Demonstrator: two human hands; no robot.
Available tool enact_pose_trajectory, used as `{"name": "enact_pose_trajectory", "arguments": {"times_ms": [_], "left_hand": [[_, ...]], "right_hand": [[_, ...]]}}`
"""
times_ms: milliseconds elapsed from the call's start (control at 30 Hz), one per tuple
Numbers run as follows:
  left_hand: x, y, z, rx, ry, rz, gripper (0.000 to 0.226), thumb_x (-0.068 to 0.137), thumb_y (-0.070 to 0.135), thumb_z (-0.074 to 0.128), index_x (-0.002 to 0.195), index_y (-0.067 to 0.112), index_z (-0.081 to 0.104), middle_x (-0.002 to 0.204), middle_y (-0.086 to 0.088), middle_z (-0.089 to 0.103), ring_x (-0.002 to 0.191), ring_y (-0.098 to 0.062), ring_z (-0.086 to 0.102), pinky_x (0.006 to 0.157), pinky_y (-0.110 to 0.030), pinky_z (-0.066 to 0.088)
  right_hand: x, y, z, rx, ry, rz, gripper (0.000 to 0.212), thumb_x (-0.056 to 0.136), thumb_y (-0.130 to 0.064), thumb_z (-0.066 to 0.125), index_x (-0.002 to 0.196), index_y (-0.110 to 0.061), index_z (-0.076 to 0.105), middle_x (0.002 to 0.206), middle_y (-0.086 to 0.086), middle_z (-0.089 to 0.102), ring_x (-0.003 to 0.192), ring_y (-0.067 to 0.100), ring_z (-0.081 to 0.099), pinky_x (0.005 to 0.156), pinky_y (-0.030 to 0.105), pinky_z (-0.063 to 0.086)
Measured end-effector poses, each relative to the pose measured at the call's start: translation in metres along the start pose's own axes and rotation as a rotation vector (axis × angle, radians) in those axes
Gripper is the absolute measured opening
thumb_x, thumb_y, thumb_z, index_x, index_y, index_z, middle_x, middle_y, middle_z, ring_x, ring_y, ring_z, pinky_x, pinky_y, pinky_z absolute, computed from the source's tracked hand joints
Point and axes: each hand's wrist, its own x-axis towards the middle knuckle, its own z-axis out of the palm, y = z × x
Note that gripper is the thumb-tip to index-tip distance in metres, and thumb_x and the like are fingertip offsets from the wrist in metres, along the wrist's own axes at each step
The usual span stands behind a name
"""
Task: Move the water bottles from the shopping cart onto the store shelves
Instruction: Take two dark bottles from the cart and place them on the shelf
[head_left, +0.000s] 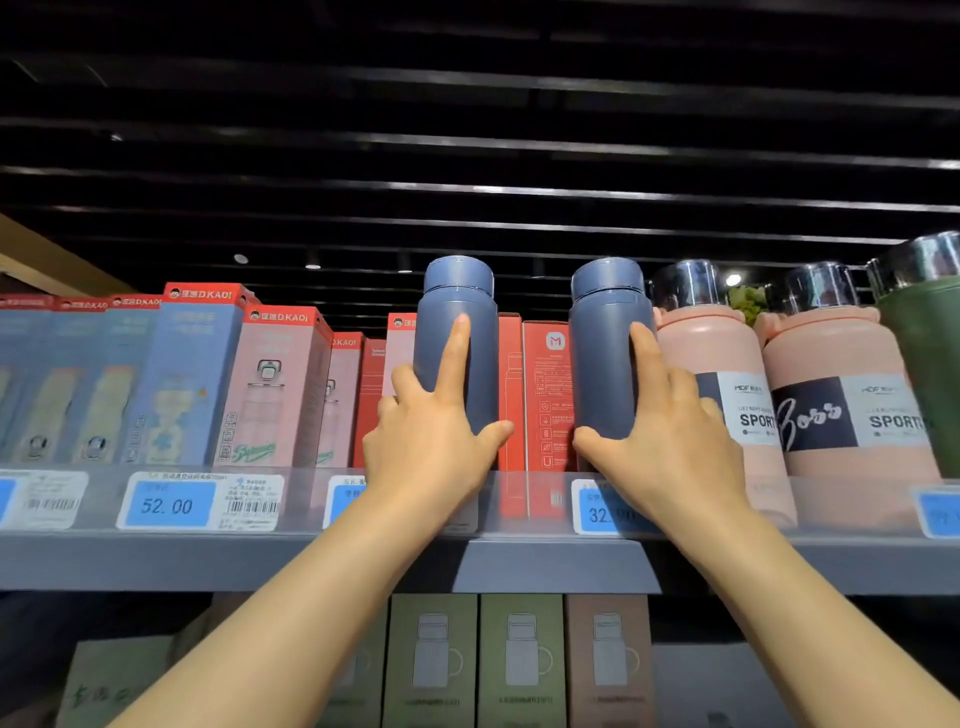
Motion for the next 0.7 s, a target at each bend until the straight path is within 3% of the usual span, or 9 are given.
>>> {"name": "enact_pose_trajectory", "arguments": {"times_ms": [67,167,367,533,700], "left_hand": [[0.0,-0.003,-0.005,-0.003,-0.052,0.006,0.102,0.088,0.056,0.059,0.144,0.048,-0.026,0.145,-0.01,0.025,0.107,-0.03,0.052,0.074,-0.032,0.044],[0.003,-0.006,-0.016,-0.028,-0.15,-0.003,0.109,0.085,0.048,0.066,0.143,0.05,-0.027,0.143,-0.007,0.028,0.087,-0.023,0.044,0.064,-0.027,0.037],[0.014,0.003,-0.007,-0.069,-0.218,-0.018,0.122,0.08,0.044,0.076,0.142,0.052,-0.029,0.148,-0.015,0.022,0.088,-0.026,0.049,0.07,-0.03,0.04],[0.028,0.017,0.005,-0.07,-0.27,-0.029,0.127,0.077,0.038,0.081,0.144,0.047,-0.027,0.148,-0.017,0.02,0.103,-0.033,0.054,0.074,-0.033,0.044],[0.032,0.022,0.011,-0.08,-0.262,-0.031,0.133,0.073,0.037,0.084,0.145,0.045,-0.026,0.141,-0.016,0.026,0.092,-0.028,0.044,0.07,-0.033,0.041]], "right_hand": [[0.001,0.001,-0.003,-0.006,-0.013,-0.005,0.102,0.079,-0.048,0.064,0.148,-0.041,-0.011,0.138,0.01,0.038,0.113,0.039,0.047,0.083,0.042,0.044],[0.004,-0.001,-0.005,0.045,-0.053,-0.012,0.106,0.077,-0.044,0.068,0.148,-0.042,-0.012,0.131,0.012,0.042,0.108,0.039,0.052,0.082,0.042,0.045],[0.013,-0.008,0.005,0.181,-0.136,-0.003,0.109,0.074,-0.036,0.072,0.149,-0.041,-0.007,0.131,0.012,0.042,0.108,0.037,0.053,0.083,0.039,0.043],[0.019,-0.001,0.009,0.201,-0.153,0.023,0.105,0.078,-0.034,0.072,0.15,-0.038,-0.004,0.133,0.011,0.046,0.109,0.034,0.054,0.079,0.036,0.041],[0.02,-0.001,0.011,0.147,-0.152,0.013,0.105,0.079,-0.042,0.073,0.149,-0.038,-0.004,0.135,0.01,0.044,0.117,0.035,0.052,0.088,0.041,0.043]]}}
